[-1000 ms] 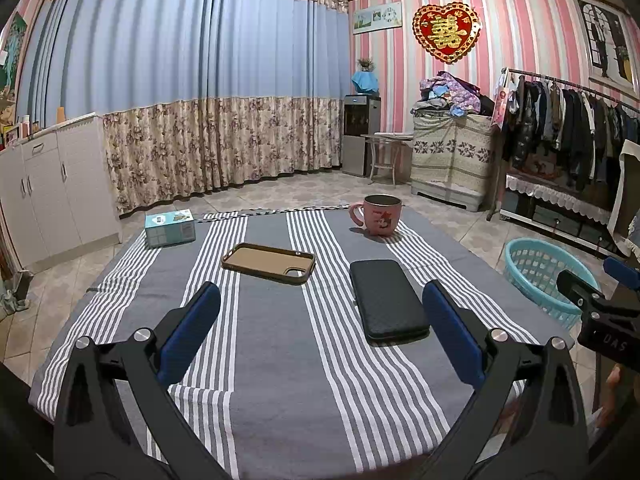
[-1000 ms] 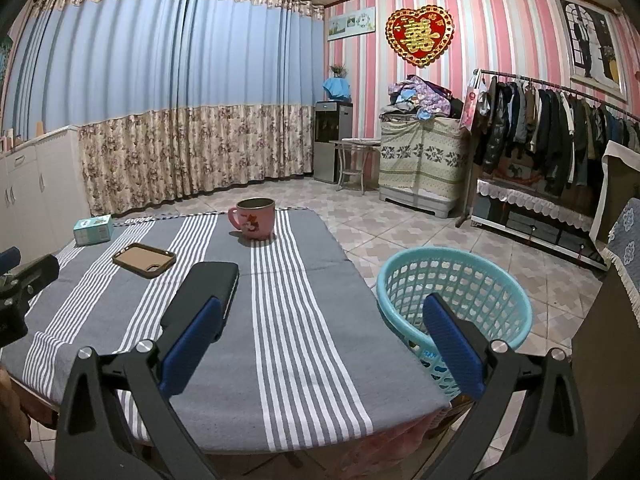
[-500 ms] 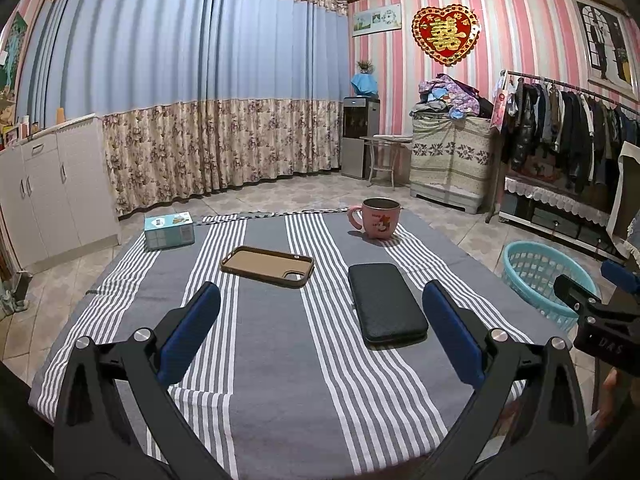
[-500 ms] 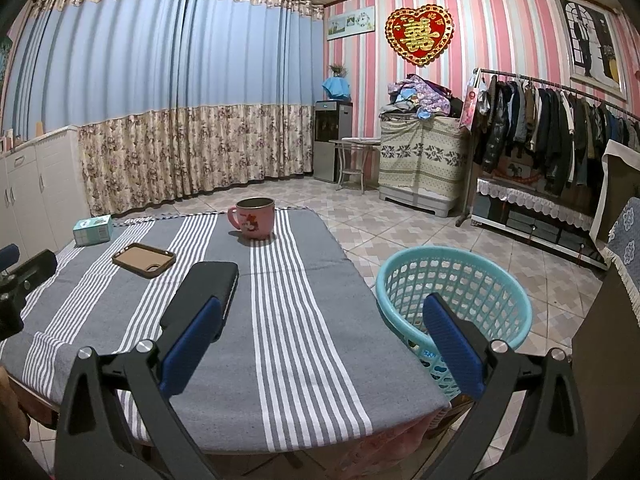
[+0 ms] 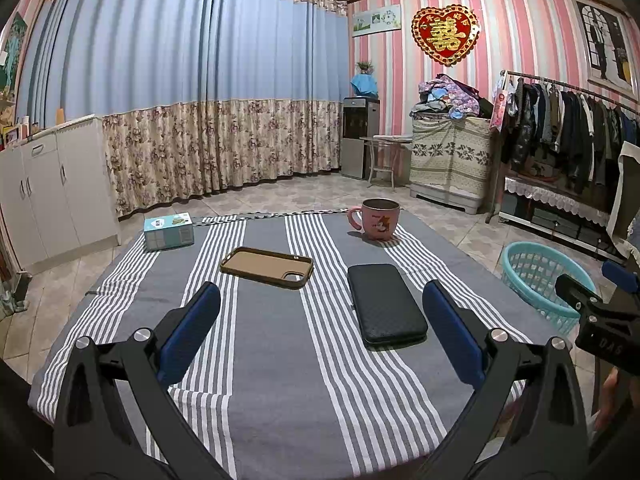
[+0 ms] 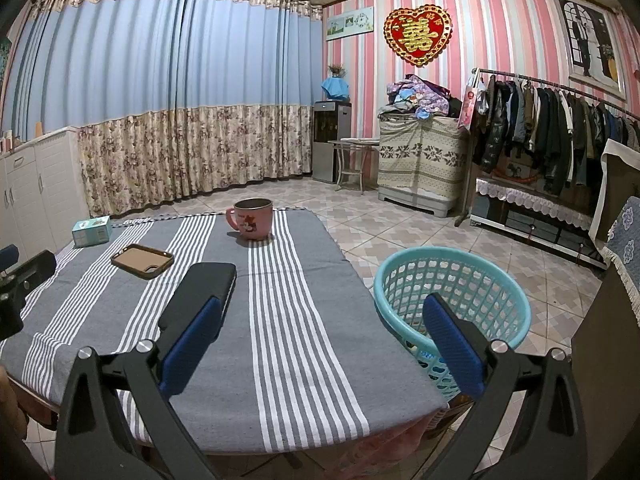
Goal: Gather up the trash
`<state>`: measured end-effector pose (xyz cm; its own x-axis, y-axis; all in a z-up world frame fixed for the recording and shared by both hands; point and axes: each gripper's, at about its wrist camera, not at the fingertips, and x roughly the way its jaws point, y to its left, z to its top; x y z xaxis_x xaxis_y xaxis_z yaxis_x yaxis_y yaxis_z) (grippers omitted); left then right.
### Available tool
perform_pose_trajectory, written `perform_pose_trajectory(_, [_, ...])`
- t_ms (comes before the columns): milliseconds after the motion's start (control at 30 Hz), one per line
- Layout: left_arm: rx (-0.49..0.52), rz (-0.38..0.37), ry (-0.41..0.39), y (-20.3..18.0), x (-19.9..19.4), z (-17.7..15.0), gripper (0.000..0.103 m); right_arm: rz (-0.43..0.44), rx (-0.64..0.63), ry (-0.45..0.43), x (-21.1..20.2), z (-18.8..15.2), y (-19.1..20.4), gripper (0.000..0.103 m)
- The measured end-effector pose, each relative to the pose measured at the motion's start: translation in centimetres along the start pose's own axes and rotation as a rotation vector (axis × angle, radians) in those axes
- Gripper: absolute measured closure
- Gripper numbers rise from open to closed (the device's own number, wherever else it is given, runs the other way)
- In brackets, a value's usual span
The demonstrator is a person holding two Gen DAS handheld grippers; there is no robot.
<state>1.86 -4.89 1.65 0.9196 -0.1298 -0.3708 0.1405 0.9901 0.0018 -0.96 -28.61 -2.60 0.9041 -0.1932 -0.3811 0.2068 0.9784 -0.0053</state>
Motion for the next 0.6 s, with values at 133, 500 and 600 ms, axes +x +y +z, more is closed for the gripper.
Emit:
perform_pose_trajectory(133, [0.002, 0.002, -0.003, -0.11, 0.05, 0.06, 0.005, 0.000, 0.000, 0.000, 0.05, -0.03, 0.00, 0.005])
perform_pose_trajectory(500, [-0.006, 0.001, 0.005, 0.00, 0.18, 0.02, 0.005, -0.001, 0.000, 0.002, 0.04, 0.02, 0.01, 0.005])
perform_pose_trajectory(600, [-0.013, 0.000, 0.006, 0.15, 0.19, 0.07, 0.005, -0.001, 0.001, 0.004, 0.11, -0.05, -0.08, 0.005])
